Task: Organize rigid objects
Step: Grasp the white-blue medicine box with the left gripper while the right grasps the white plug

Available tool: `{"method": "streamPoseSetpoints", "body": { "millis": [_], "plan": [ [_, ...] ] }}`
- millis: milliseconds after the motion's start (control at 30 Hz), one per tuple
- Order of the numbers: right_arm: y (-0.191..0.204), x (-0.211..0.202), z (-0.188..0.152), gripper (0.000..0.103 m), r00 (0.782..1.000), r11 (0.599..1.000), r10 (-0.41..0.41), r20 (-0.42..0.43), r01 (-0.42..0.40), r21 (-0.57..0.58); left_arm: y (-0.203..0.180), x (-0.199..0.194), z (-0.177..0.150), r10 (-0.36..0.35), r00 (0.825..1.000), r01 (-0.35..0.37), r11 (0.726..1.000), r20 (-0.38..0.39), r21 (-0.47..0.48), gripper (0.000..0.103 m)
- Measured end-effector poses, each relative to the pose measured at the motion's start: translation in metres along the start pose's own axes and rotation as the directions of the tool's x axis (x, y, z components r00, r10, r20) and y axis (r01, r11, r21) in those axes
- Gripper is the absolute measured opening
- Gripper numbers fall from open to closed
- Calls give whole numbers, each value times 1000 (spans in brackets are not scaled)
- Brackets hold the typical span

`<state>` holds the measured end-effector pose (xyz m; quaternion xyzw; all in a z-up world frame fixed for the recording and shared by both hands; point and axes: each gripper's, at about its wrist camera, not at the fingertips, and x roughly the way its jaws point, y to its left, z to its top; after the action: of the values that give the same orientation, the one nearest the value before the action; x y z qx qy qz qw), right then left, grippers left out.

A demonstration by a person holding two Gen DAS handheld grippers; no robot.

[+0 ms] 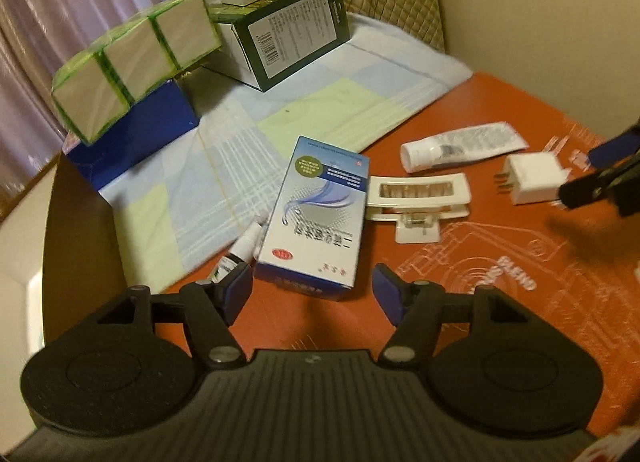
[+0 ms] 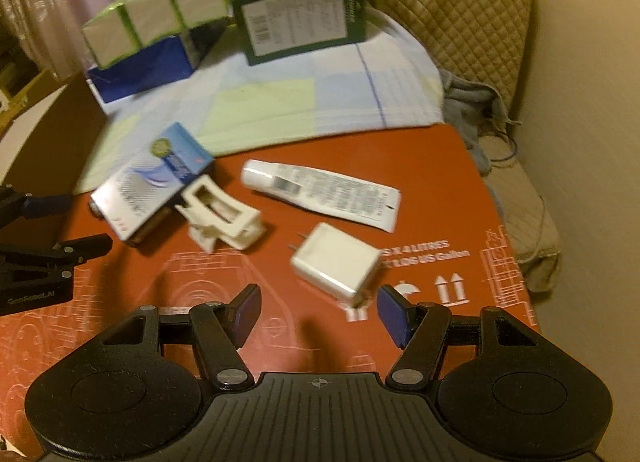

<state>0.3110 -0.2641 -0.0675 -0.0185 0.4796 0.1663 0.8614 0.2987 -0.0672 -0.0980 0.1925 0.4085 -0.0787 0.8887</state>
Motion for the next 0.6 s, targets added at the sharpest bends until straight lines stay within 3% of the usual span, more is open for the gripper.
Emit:
{"method": "streamPoseSetpoints", "body": {
  "millis": [167, 600],
  "plan": [
    [-16, 7, 5, 61, 1000, 999, -8, 4, 8, 32, -9, 14, 6, 60, 998, -60, 996, 5, 72, 66],
    [-28, 34, 26, 61, 997, 997, 65, 29, -66, 34, -14, 44, 14, 62, 998, -60, 993, -17, 104, 65]
  ]
}}
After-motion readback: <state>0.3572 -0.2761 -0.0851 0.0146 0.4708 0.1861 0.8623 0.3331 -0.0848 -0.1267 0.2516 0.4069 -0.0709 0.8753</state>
